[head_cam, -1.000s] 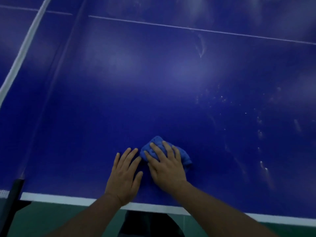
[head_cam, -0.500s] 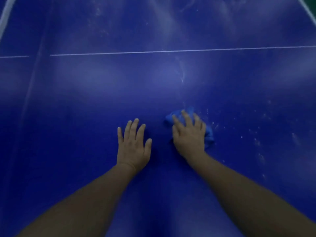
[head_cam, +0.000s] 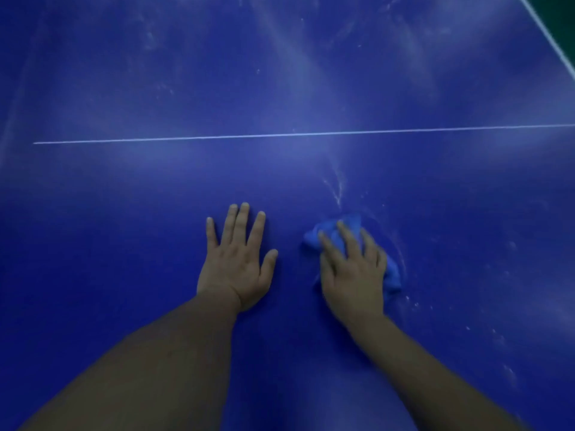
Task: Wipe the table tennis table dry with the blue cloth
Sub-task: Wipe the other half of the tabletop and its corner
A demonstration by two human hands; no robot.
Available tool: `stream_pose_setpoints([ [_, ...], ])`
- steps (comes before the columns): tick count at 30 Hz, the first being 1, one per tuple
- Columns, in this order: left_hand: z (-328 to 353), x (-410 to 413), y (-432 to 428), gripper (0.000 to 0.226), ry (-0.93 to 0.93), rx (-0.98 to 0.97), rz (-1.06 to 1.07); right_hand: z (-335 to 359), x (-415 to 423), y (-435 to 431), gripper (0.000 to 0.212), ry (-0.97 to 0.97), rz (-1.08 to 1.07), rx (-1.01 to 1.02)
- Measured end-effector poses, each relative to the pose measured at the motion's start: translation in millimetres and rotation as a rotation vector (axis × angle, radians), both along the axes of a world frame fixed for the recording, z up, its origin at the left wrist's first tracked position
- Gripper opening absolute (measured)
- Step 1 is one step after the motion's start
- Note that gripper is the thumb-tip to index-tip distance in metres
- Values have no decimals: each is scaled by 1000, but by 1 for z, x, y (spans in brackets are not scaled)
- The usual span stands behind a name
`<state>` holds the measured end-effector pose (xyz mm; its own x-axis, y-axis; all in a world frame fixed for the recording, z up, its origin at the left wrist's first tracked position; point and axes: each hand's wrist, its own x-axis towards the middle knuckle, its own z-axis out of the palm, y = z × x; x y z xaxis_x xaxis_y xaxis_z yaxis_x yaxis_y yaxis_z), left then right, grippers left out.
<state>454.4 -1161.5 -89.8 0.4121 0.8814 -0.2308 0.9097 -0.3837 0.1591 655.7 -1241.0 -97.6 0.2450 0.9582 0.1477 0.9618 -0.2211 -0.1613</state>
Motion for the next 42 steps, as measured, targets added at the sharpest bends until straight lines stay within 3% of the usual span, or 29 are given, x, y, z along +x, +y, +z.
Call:
stream_pose_setpoints([
  [4,-8,-2,2,72,-33,34,-13,-3,-35,-46,43,-51,399,-33],
  [7,-14,-4,4,69,-54,80,-36,-4,-8,16,41,-47,562,-7],
  [9,-16,-3,5,68,-47,97,-49,-7,29,86,41,-92,392,40],
  [11,-16,-3,4,69,-46,111,-52,0,73,138,42,-52,-26,-14],
  [13,-17,-4,4,69,-44,120,-51,1,96,146,42,58,-336,-56],
  [14,-16,-4,4,69,-38,118,-52,3,94,134,43,74,-392,-55],
  [16,-16,-3,5,69,-39,114,-52,4,73,98,45,18,-330,12],
  [19,-17,-2,4,69,-45,108,-53,-5,21,46,40,-22,15,56],
  [21,-17,-3,4,69,-45,117,-61,-4,-1,48,38,-17,308,51],
  [23,-16,-3,5,69,-40,119,-64,-4,2,90,38,-55,469,48],
  [25,-16,-3,6,69,-32,132,-61,-3,25,151,38,-97,294,95],
  [28,-16,-3,4,69,-33,142,-59,5,79,204,40,72,-297,-52],
  [29,-16,-3,4,69,-33,146,-60,5,82,198,42,110,-386,-68],
  [31,-16,-3,5,69,-29,154,-60,3,60,165,42,36,-327,-10],
  [34,-16,-2,4,69,-32,149,-61,-9,-4,111,41,-3,24,49],
  [38,-15,-2,5,69,-31,141,-54,-8,-32,151,39,-27,364,32],
  [40,-15,-1,6,69,-23,143,-53,-6,-3,201,39,-71,203,67],
  [42,-15,-2,4,69,-21,144,-54,4,45,234,40,30,-181,-34],
])
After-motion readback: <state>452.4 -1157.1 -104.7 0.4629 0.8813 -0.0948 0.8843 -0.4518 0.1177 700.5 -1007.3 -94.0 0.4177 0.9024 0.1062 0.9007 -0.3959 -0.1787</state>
